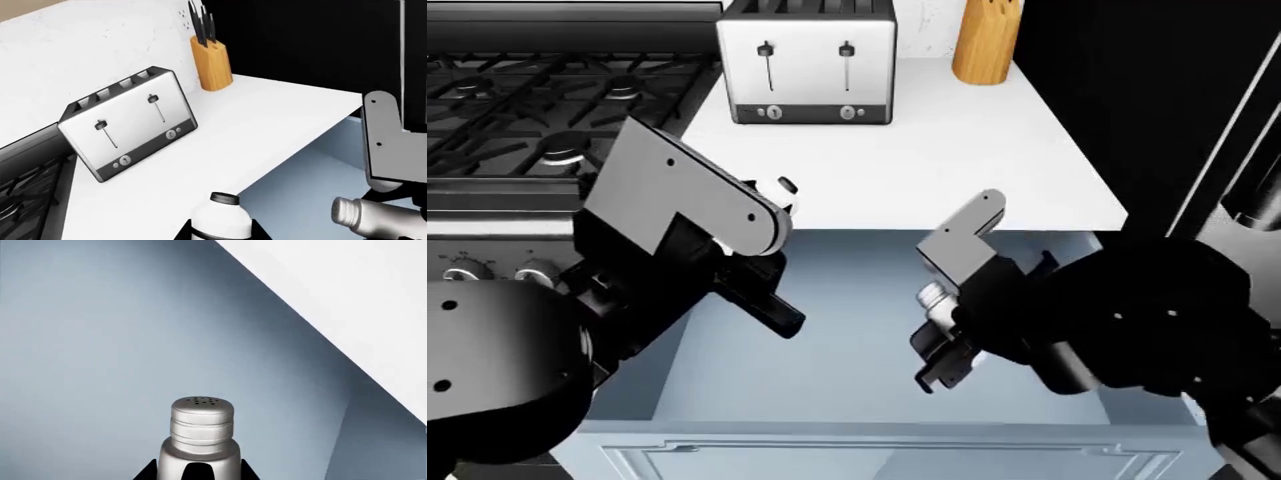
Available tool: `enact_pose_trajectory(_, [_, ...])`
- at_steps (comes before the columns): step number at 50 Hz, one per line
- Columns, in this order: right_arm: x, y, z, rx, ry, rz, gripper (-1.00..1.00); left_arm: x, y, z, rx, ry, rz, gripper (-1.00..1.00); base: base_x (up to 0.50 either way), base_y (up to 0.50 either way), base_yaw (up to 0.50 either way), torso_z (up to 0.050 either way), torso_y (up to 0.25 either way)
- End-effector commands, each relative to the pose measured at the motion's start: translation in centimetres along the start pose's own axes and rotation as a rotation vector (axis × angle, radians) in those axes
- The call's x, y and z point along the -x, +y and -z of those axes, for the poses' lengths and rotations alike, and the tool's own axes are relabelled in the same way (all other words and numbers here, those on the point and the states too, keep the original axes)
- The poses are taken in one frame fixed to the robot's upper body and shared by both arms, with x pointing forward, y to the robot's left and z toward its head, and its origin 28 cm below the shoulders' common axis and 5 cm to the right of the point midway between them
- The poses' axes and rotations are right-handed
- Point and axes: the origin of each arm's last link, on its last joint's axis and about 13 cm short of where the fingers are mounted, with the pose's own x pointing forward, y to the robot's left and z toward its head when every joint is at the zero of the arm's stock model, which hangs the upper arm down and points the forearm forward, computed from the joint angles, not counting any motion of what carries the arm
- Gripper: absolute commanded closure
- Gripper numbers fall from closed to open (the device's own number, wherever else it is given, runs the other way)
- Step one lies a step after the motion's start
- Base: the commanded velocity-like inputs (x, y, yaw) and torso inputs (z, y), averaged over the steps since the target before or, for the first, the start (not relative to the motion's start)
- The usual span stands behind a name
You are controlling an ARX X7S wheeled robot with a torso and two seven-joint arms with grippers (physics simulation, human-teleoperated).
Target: Pick and place the shaker into the drawer. Then close the cabinet.
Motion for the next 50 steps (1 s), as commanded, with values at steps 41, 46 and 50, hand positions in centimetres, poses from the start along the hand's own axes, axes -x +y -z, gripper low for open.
enact_pose_trajectory(41, [-8.0, 1.3, 3.3, -0.046, 0.151, -0.1, -1.0, -0.5, 0.4, 0.6, -0.006, 0.012, -0.026, 1.0, 0.0, 0.0, 0.0, 0.0, 0.001])
enact_pose_trajectory(46, [-7.4, 1.0, 3.0, -0.054, 0.133, -0.092, -1.0, -0.5, 0.3, 0.7, -0.01, 0.016, -0.024, 1.0, 0.0, 0.0, 0.0, 0.0, 0.0])
enact_pose_trajectory(50, [-6.3, 0.4, 2.4, -0.063, 0.094, -0.075, -1.0, -0.8, 0.3, 0.8, -0.012, 0.024, -0.024, 1.0, 0.0, 0.0, 0.0, 0.0, 0.003])
